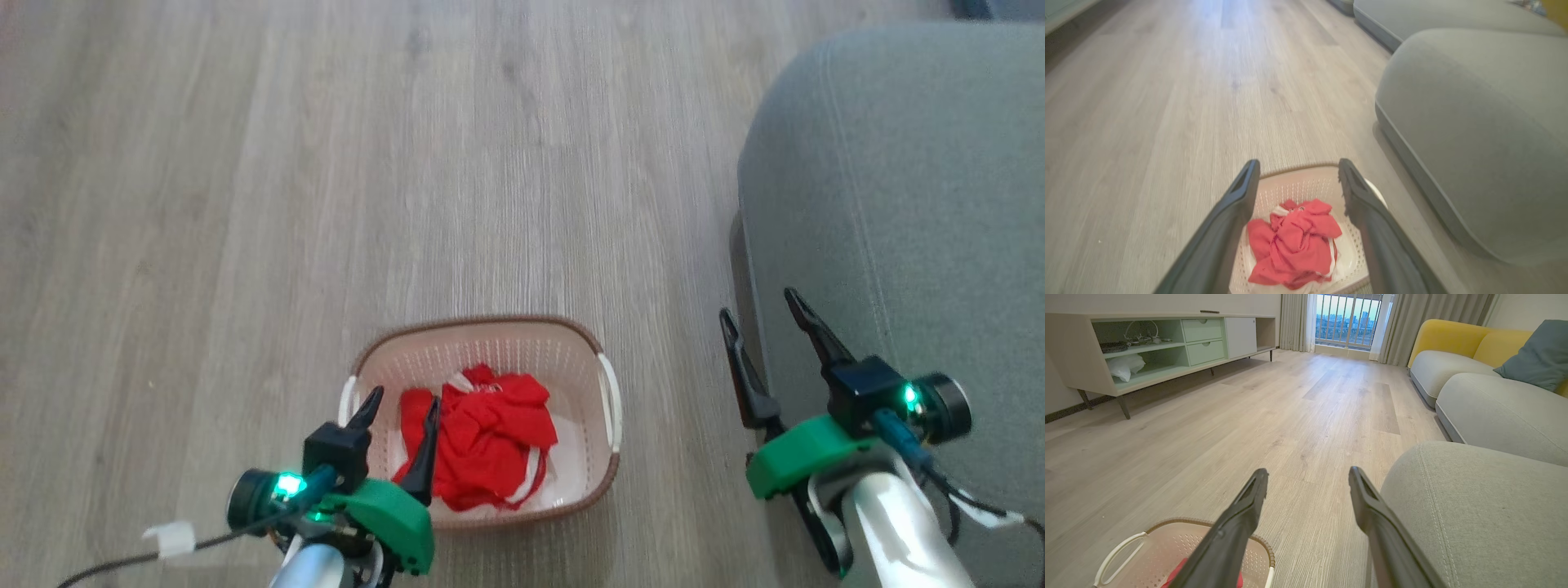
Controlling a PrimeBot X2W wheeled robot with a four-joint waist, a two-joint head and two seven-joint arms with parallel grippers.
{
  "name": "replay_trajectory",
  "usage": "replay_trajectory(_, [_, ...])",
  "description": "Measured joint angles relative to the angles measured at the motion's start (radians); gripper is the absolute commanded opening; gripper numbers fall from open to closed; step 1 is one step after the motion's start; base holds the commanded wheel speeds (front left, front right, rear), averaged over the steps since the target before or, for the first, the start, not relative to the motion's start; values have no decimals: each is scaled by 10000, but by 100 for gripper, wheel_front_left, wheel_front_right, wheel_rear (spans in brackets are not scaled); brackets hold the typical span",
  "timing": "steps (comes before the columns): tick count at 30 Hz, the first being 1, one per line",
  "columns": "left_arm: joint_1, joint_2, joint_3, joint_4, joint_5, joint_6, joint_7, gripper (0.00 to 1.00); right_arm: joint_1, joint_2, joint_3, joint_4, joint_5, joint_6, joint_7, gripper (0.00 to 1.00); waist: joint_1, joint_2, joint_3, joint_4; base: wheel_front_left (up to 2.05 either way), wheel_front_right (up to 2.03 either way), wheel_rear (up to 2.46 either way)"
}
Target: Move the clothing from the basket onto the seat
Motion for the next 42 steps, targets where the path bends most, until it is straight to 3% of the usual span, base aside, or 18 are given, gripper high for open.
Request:
replay_trajectory(14, [-2984, -96, -1308, 4073, 1170, -353, 0, 100, -993, -194, 430, -391, -479, 2, -10, 100, 2, 0, 2827, -591, 0, 0, 0])
replay_trajectory(27, [-5725, -130, -1707, 7254, 1590, -59, 0, 100, -1687, -165, 719, -1195, -803, 2, -12, 100, 1, -1, 5476, -1273, 0, 0, 0])
replay_trajectory(42, [-8259, 604, -1893, 9010, 1741, -198, 159, 100, -2314, -15, 1346, -1939, -593, 2, -38, 100, 1, -1, 7563, -2366, 0, 0, 0])
